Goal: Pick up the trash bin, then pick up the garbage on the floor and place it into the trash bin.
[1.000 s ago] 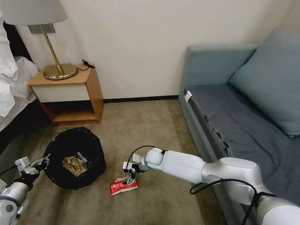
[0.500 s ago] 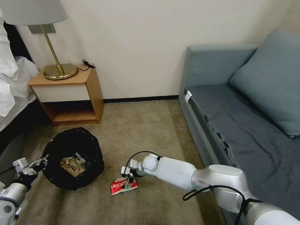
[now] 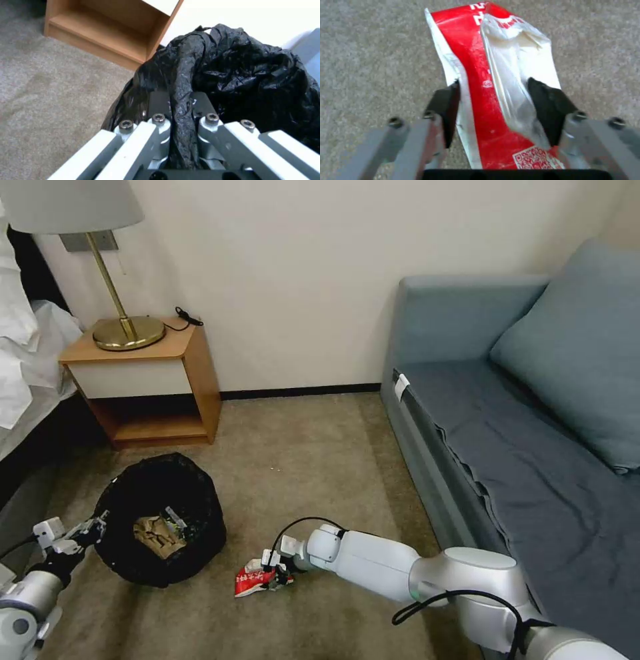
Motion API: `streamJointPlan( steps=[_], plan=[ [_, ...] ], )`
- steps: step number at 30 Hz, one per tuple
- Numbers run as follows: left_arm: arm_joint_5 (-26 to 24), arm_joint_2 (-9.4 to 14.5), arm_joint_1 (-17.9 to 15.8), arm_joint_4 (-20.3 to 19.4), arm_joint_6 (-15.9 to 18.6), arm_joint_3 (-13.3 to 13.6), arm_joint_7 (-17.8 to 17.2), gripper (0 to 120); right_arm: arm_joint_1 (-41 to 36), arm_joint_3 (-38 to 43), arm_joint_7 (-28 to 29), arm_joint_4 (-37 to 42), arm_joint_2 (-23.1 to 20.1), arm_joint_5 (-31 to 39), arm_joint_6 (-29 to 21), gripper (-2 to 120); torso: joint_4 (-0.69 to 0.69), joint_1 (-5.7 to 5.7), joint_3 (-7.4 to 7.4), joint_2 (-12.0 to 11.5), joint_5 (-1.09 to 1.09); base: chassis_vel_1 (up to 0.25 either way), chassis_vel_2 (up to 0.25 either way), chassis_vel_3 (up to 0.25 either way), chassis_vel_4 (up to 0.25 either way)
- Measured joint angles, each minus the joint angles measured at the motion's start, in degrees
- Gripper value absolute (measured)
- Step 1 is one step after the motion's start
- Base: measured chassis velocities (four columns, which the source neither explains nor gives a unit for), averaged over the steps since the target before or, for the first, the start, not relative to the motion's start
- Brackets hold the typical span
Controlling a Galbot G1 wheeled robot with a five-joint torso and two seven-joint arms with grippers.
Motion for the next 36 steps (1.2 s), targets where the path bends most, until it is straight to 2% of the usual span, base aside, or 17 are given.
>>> streamJointPlan(
  steps=[3,4,6,8,11,13,24,36],
  plan=[
    [-0.06,0.00,-0.05,0.04,-0.03,-0.01,0.01,4,-0.10,0.05,0.27,-0.05,0.06,-0.01,0.12,34,0.00,0.00,0.00,0.00,0.00,0.000,0.000,0.000,0.000],
    [-0.06,0.00,-0.05,0.04,-0.03,-0.01,0.01,4,-0.10,0.05,0.27,-0.05,0.06,-0.01,0.12,34,0.00,0.00,0.00,0.00,0.00,0.000,0.000,0.000,0.000],
    [-0.06,-0.03,-0.09,0.13,-0.05,0.02,0.03,4,-0.20,0.11,0.55,-0.05,-0.02,-0.09,0.16,24,0.00,0.00,0.00,0.00,0.00,0.000,0.000,0.000,0.000],
    [-0.06,-0.04,-0.12,0.16,-0.08,0.06,0.03,4,-0.27,0.16,0.65,-0.03,-0.10,-0.13,0.18,20,0.00,0.00,0.00,0.00,0.00,0.000,0.000,0.000,0.000],
    [-0.04,-0.08,-0.26,0.17,-0.10,0.35,0.04,4,-0.59,0.54,1.17,0.34,-0.55,0.14,0.20,7,0.01,0.00,0.00,0.00,0.00,0.000,0.000,0.000,0.000],
    [-0.07,-0.09,-0.32,0.17,-0.10,0.50,0.04,4,-0.86,1.01,1.76,0.52,-0.73,0.62,0.05,2,0.00,0.00,0.00,0.00,0.00,0.000,0.000,0.000,0.000],
    [-0.21,0.04,-1.24,0.32,-0.10,2.23,0.04,4,0.43,5.74,4.57,3.25,-3.97,1.54,-0.53,0,-0.01,0.00,0.00,0.00,0.00,0.000,0.000,0.000,0.000],
    [-0.67,0.98,-2.82,1.07,0.01,4.06,0.04,4,4.37,18.19,8.06,5.36,-7.66,2.85,-0.86,0,-0.01,0.00,0.01,0.00,0.01,0.000,0.000,0.000,0.000]
  ],
)
